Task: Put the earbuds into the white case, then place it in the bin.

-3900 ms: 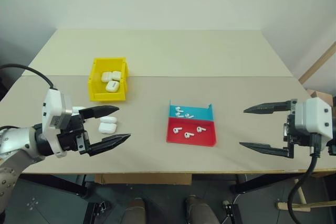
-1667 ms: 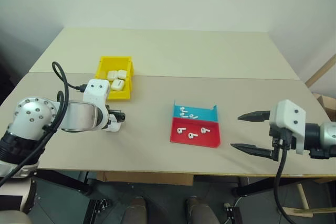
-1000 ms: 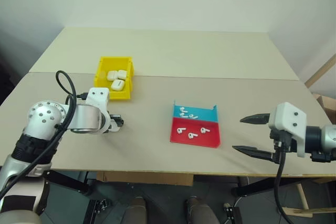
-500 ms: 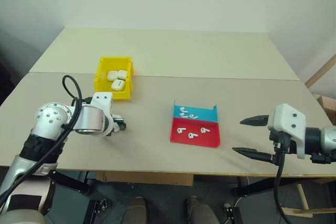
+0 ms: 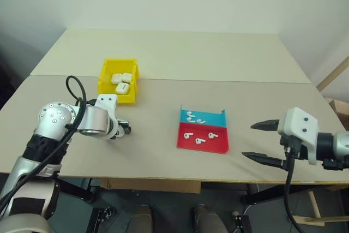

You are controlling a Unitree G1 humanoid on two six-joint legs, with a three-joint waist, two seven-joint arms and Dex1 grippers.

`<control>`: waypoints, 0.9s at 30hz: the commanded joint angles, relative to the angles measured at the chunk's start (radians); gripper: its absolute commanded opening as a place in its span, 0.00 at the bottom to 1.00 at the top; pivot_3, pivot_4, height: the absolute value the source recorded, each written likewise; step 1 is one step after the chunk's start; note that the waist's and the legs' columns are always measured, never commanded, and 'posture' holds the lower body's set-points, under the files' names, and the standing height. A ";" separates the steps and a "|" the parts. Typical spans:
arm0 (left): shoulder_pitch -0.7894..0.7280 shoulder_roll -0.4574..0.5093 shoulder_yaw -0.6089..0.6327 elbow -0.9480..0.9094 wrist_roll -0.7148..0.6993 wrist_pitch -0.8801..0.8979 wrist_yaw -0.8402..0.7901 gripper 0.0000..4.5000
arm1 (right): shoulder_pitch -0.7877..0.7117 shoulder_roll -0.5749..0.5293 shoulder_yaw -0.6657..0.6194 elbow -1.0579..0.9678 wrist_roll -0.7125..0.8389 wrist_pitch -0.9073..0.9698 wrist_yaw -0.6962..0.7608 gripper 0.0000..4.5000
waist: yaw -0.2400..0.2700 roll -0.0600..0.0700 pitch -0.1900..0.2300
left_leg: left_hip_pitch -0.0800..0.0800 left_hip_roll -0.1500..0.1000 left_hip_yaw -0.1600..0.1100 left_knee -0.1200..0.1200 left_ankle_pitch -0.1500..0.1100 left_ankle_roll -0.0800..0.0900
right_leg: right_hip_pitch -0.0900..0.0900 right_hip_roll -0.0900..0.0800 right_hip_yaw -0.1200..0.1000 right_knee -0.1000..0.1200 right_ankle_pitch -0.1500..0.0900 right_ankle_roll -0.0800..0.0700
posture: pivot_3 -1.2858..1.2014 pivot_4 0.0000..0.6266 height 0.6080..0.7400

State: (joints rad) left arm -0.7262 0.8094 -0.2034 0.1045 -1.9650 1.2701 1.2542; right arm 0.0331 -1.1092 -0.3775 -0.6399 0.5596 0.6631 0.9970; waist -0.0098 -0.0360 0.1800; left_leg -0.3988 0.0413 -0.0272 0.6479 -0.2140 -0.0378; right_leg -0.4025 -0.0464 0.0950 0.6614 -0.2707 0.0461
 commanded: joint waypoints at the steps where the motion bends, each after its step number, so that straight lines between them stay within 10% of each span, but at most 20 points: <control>1: -0.017 0.010 -0.011 -0.017 -0.007 0.003 -0.005 1.00 | 0.001 -0.013 -0.030 -0.027 -0.003 0.013 -0.009 0.99 | 0.000 0.000 0.000 | 0.000 0.000 0.000 0.000 0.000 0.000 | 0.000 0.000 0.000 0.000 0.000 0.000 | 0.52 0.24 1.00; 6: -0.014 0.004 -0.009 -0.014 -0.007 -0.009 0.003 1.00 | 0.012 -0.012 -0.029 -0.035 -0.009 0.016 -0.013 0.99 | 0.000 0.000 0.000 | 0.000 0.000 0.000 0.000 0.000 0.000 | 0.000 0.000 0.000 0.000 0.000 0.000 | 0.52 0.24 1.00; 13: -0.025 0.015 -0.030 -0.004 -0.007 -0.009 -0.006 0.62 | 0.015 -0.010 -0.024 -0.034 -0.014 0.017 -0.016 1.00 | -0.002 0.000 0.000 | 0.000 0.000 0.000 0.000 0.000 0.000 | 0.000 0.000 0.000 0.000 0.000 0.000 | 0.52 0.24 1.00; 27: -0.033 0.067 0.041 -0.226 0.097 -0.053 -0.178 0.62 | 0.005 -0.007 -0.026 -0.012 -0.029 -0.011 -0.004 1.00 | -0.001 0.000 0.000 | -0.001 0.000 0.000 0.000 0.000 0.000 | -0.001 0.000 0.000 -0.001 0.000 0.000 | 0.52 0.24 1.00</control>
State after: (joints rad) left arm -0.7393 0.8479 -0.2116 -0.0572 -1.9075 1.2356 1.1393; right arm 0.0513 -1.1092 -0.3767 -0.6525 0.5330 0.6788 0.9846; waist -0.0104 -0.0363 0.1799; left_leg -0.3999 0.0411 -0.0272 0.6477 -0.2138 -0.0382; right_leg -0.4031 -0.0465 0.0948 0.6603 -0.2707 0.0462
